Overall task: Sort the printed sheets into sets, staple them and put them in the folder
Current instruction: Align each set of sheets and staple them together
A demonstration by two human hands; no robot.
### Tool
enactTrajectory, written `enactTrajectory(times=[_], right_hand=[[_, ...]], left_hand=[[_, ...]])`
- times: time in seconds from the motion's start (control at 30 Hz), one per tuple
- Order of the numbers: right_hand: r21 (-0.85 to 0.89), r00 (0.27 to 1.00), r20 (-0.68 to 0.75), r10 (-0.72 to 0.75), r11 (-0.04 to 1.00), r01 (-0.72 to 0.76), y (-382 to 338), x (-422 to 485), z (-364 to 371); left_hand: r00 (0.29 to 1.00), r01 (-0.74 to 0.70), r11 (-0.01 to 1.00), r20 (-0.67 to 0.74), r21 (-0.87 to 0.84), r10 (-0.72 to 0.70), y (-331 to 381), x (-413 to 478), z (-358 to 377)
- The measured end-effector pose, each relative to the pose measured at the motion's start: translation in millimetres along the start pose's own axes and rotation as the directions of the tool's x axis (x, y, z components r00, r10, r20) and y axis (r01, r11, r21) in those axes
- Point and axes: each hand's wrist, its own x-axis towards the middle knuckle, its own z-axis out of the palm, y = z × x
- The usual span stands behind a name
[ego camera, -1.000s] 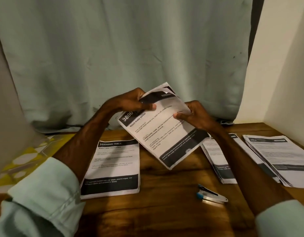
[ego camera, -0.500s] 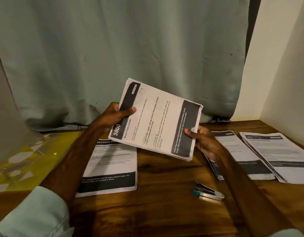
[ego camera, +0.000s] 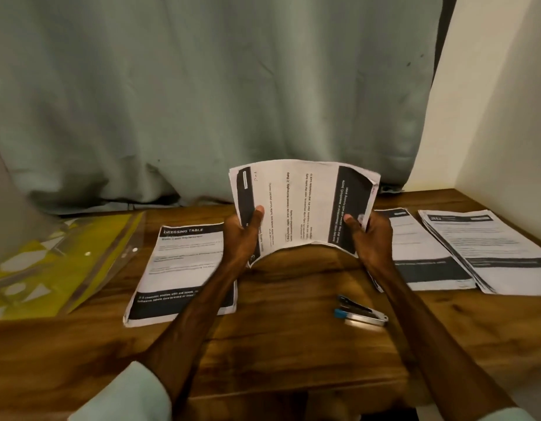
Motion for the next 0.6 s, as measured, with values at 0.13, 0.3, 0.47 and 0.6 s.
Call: enactTrajectory(times=[0.13,0.3,0.47,0.6], right_hand=[[0.002,0.996,0.006,0.084,0.996,-0.084,24,-12,-4],[0.0,0.997,0.012,0.072,0.997,-0.072,21,-8,-6],[0.005,0.999,-0.009,0.046,0.999,-0.046,10,0,-1],[-0.027,0.998,0.033,0.059,0.998,-0.059,26,-11,5]], left_hand=[[0.994,0.049,0.994,0.091,0.097,-0.058,-21,-10,4],[0.998,0.035,0.991,0.046,0.126,-0.041,-22,-5,8],[1.0,0.023,0.999,0.017,0.042,-0.024,-14,5,6],[0.998,0.048,0.988,0.025,0.147,-0.052,-35,-1,4]])
